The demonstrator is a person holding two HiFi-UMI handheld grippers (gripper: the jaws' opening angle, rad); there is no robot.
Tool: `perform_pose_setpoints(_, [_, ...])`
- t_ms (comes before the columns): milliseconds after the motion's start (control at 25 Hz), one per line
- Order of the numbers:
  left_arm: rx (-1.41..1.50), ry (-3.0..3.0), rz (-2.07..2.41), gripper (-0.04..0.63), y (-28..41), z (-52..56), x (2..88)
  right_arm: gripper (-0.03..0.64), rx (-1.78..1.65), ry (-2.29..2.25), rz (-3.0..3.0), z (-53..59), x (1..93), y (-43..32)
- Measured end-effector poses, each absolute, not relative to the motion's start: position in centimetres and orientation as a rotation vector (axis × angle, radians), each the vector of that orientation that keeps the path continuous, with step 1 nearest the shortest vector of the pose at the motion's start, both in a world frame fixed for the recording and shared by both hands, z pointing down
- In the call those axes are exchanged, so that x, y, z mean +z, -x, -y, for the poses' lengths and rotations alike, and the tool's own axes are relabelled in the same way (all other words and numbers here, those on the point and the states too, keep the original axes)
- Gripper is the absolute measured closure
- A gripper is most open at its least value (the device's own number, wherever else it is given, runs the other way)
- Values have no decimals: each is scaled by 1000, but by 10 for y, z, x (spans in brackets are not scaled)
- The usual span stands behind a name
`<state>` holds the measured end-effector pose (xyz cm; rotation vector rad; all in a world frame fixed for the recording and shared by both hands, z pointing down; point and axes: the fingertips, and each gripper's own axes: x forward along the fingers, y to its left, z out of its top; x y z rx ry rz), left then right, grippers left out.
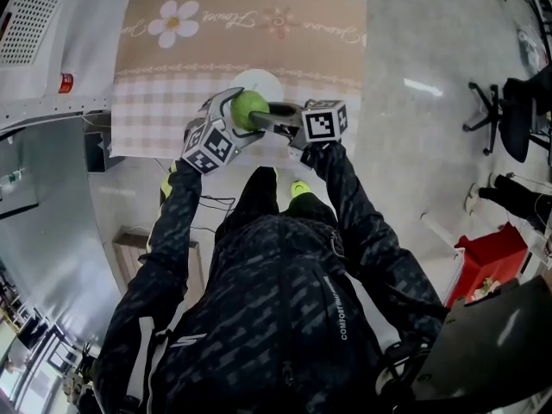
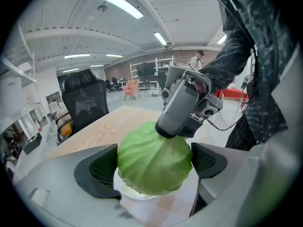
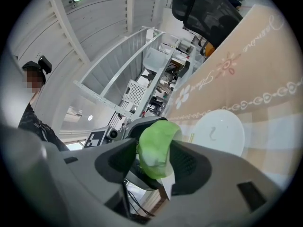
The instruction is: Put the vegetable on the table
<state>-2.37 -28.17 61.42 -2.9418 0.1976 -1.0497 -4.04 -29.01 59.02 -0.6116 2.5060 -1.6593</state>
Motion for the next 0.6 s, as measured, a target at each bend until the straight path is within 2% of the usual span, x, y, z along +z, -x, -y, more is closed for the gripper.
perform_pose_setpoints(600, [-1186, 2886, -138, 124, 14, 308, 650, 385, -1689, 825, -2470, 316, 624, 23])
